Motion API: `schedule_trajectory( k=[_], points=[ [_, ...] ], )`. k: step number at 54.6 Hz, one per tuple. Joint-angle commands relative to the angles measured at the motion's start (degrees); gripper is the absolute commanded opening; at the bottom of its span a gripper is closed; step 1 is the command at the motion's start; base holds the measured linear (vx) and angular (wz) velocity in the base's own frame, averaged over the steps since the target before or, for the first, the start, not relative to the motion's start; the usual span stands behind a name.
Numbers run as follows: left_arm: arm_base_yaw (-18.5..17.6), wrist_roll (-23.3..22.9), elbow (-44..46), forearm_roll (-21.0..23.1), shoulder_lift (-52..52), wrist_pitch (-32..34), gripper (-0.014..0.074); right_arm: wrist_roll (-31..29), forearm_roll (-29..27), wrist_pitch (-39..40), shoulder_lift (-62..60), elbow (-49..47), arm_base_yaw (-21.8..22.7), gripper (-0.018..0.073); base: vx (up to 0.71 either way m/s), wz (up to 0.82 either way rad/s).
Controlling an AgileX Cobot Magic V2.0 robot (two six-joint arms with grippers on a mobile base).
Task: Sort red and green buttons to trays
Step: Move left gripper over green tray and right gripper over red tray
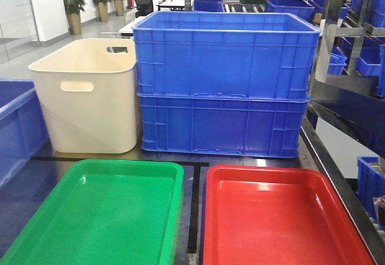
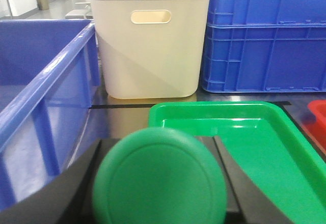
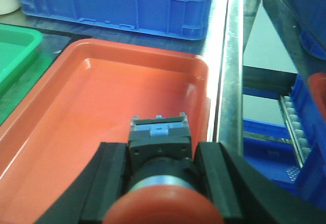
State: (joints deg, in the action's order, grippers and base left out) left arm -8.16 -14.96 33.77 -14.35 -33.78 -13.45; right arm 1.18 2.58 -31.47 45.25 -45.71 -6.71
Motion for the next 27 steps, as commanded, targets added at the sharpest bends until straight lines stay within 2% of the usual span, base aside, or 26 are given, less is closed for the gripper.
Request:
schedule_trajectory(
  k=[1, 27],
  points=[
    [-0.31, -0.41, 1.64, 0.23, -0.12, 5.02, 0.0003, 0.09, 0.71, 4.82, -0.33, -1.74, 0.01, -0.0009, 0.09, -0.12],
    [-0.31, -0.41, 1.64, 0.23, -0.12, 5.02, 0.0003, 0.09, 0.71, 4.82, -0.33, -1.74, 0.01, -0.0009, 0.04, -0.07]
  ],
)
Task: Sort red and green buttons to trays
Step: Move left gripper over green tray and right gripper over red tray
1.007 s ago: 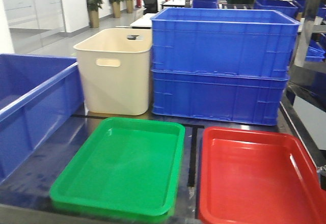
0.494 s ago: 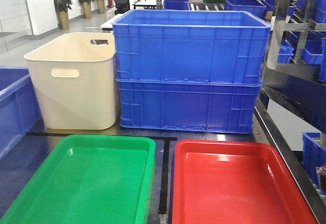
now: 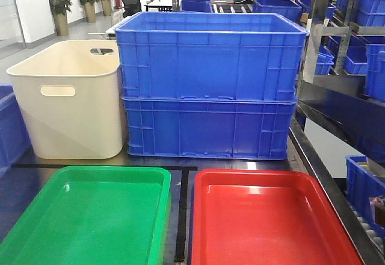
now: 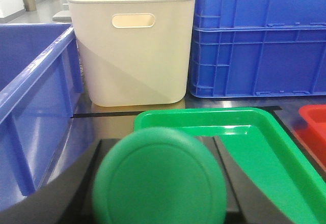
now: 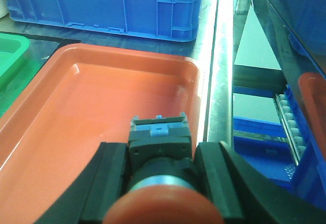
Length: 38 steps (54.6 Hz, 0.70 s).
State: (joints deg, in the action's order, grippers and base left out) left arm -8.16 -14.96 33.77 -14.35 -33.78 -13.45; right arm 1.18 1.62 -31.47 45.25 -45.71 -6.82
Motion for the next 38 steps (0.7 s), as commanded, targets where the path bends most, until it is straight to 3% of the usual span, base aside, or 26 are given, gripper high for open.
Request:
schedule_trajectory(
  k=[1, 32, 38],
  points=[
    [-0.31, -0.41, 1.64, 0.23, -0.12, 5.02, 0.0003, 0.09, 1.67, 4.82, -0.33, -1.74, 0.13, -0.0009, 0.00, 0.00],
    [-0.31, -0.41, 1.64, 0.23, -0.12, 5.24, 0.0003, 0.09, 1.61, 5.75, -0.33, -1.74, 0.13, -0.0009, 0.00, 0.00],
    [-0.31, -0.36, 1.64, 0.23, -0.12, 5.24, 0.0003, 0.14, -0.52, 5.67, -0.12, -1.74, 0.13, -0.0009, 0.00, 0.00]
  ],
)
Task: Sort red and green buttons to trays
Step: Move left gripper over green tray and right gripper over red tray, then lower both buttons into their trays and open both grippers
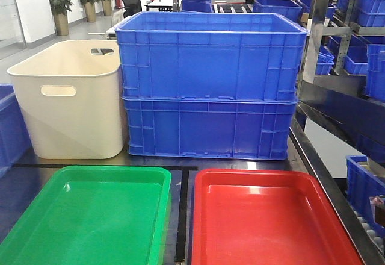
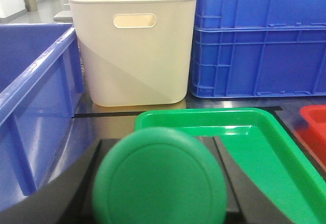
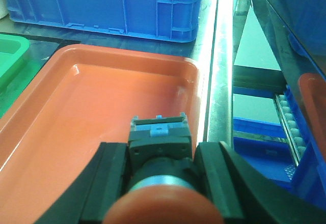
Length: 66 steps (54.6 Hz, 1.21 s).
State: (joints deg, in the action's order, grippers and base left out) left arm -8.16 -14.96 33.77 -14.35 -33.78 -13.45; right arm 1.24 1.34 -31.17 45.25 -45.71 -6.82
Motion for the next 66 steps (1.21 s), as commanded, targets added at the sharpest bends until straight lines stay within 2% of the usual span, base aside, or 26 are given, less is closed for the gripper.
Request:
schedule_trajectory(
  k=[1, 8, 13, 19, 22, 26, 36, 43, 51, 66],
  points=[
    [-0.31, -0.36, 1.64, 0.23, -0.12, 5.24, 0.0003, 0.08, -0.78, 5.37, -0.12, -1.74, 0.13, -0.0009, 0.00, 0.00],
    [-0.31, 0.21, 1.71, 0.23, -0.12, 6.12, 0.0003, -0.36, -6.00, 6.12, 0.17, -1.74, 0.13, -0.0009, 0.00, 0.00],
    [-0.77, 0.50, 1.77, 0.23, -0.18, 8.33, 0.0003, -3.85, -9.86, 8.00, 1.88, -2.01, 0.06, -0.0009, 0.00, 0.00],
    [-2.15, 0.50, 1.81, 0.34, -2.53, 11.99, 0.0003, -12.04, -18.39, 7.72, 5.03, -3.80, -0.67, -0.0009, 0.00, 0.00],
    [-3.37, 0.50, 1.94, 0.34, -4.84, 14.41, 0.0003, -17.92, -22.23, 7.57, 7.26, -5.43, -2.51, -0.0009, 0.00, 0.00],
    [-5.39, 0.32, 3.48, 0.34, -8.17, 15.82, 0.0003, -22.81, -24.97, 7.82, 10.76, -7.87, -5.70, -0.0009, 0.00, 0.00],
    [-10.79, -0.14, 12.26, 0.34, -19.63, 14.92, 0.0003, -20.27, -26.44, 7.87, 19.41, -12.33, -9.21, -0.0009, 0.00, 0.00],
    [-14.11, -0.14, 19.80, 0.39, -29.36, 5.24, 0.0003, -18.46, -26.39, 6.99, 25.64, -13.33, -9.10, -0.0008, 0.00, 0.00],
    [-14.44, -0.14, 23.56, 0.39, -38.76, -0.63, 0.0004, -18.40, -26.39, 4.77, 29.76, -13.33, -9.10, -0.0001, 0.00, 0.00],
    [-14.33, -0.09, 24.59, 0.28, -49.14, 2.54, 0.0031, -18.40, -25.63, 5.49, 32.71, -13.33, -9.03, 0.0042, 0.00, 0.00]
  ],
)
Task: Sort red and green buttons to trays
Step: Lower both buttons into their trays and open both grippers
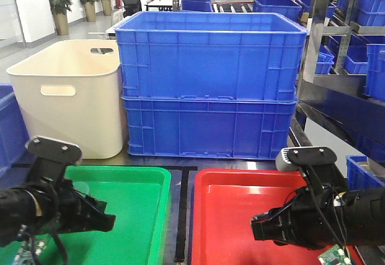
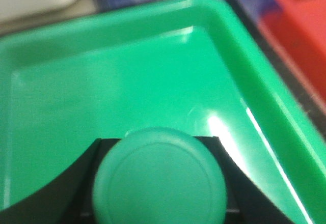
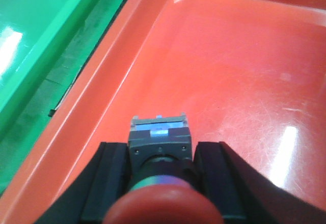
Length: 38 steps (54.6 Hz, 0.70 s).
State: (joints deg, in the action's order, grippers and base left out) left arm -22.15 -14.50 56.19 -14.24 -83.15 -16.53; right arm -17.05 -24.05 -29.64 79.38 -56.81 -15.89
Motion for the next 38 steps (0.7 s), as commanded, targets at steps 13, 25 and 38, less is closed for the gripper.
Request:
schedule_trajectory(
  k=[13, 25, 38],
  points=[
    [-0.34, -0.55, 2.17, 0.12, -2.07, 6.20, 0.0188, 0.05, 1.18, 4.04, -0.01, -2.23, 0.03, 0.0195, 0.00, 0.00],
    [-0.34, -0.55, 2.11, 0.12, -2.26, 6.18, 0.0430, 0.05, 1.53, 7.65, 2.08, -2.23, 0.03, 0.0451, 0.00, 0.00],
    [-0.34, -0.37, 2.11, 0.06, -2.21, 6.24, 0.0590, 0.05, 1.53, 8.66, 3.01, -2.23, 0.03, 0.0599, 0.00, 0.00]
  ],
)
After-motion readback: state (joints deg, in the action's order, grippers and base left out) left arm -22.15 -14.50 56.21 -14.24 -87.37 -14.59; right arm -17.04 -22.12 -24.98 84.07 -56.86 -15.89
